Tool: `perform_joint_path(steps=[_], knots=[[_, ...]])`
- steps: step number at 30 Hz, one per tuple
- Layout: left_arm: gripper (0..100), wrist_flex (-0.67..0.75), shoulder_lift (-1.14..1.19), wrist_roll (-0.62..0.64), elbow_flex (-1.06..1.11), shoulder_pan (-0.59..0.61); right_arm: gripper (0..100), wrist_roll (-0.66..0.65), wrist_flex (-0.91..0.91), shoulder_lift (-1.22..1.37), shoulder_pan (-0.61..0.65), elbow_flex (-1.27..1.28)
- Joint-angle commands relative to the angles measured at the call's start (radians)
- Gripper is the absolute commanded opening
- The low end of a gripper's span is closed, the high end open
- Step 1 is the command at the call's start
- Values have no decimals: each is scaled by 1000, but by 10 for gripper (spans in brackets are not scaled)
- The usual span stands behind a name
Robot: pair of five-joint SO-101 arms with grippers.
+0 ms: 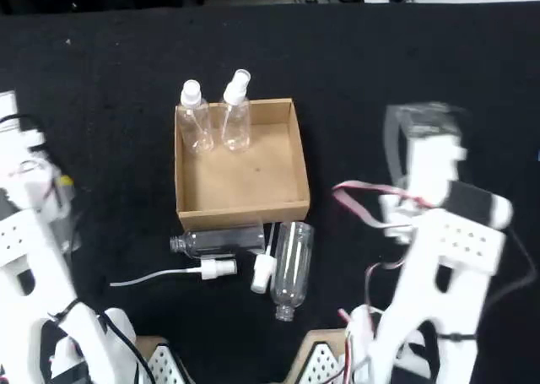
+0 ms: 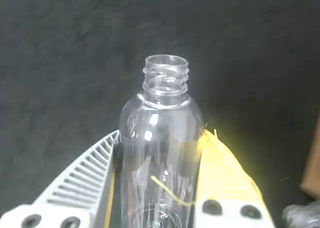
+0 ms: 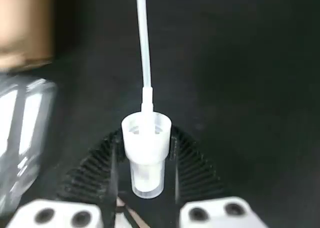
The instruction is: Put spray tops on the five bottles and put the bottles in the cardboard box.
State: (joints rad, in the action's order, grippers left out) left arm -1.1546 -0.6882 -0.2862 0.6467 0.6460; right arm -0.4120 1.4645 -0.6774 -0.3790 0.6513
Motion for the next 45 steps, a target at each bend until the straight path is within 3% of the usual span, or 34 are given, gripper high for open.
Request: perform_joint_path(steps=[1, 4, 9, 13, 16, 19, 21, 28, 33, 38, 42, 45], knots=[[83, 106, -38, 152, 30, -142, 29, 9, -209, 148, -290, 65], [83, 189, -37, 235, 94, -183, 32, 178, -304, 298, -364, 70], [83, 345, -48, 322, 239, -199, 101, 497, -397, 467, -345, 68], [83, 417, -48, 338, 312, -197, 297, 526, -339, 479, -221, 30], [83, 420, -40, 361, 332, -200, 421, 454, -249, 449, -155, -33], [83, 419, -41, 387, 351, -193, 452, 255, -141, 401, -160, -116], [83, 419, -48, 385, 364, -197, 452, 51, -100, 375, -196, -156], [83, 425, -40, 388, 369, -199, 452, -965, -86, 357, -316, -151], [83, 419, -46, 390, 369, -199, 452, -1432, -94, 357, -368, -110], [83, 419, -46, 390, 369, -196, 451, -1714, -95, 357, -394, -64], [83, 419, -48, 388, 369, -193, 410, -1814, -123, 357, -391, 13], [83, 419, -48, 385, 371, -193, 367, -1823, -247, 357, -387, 110]])
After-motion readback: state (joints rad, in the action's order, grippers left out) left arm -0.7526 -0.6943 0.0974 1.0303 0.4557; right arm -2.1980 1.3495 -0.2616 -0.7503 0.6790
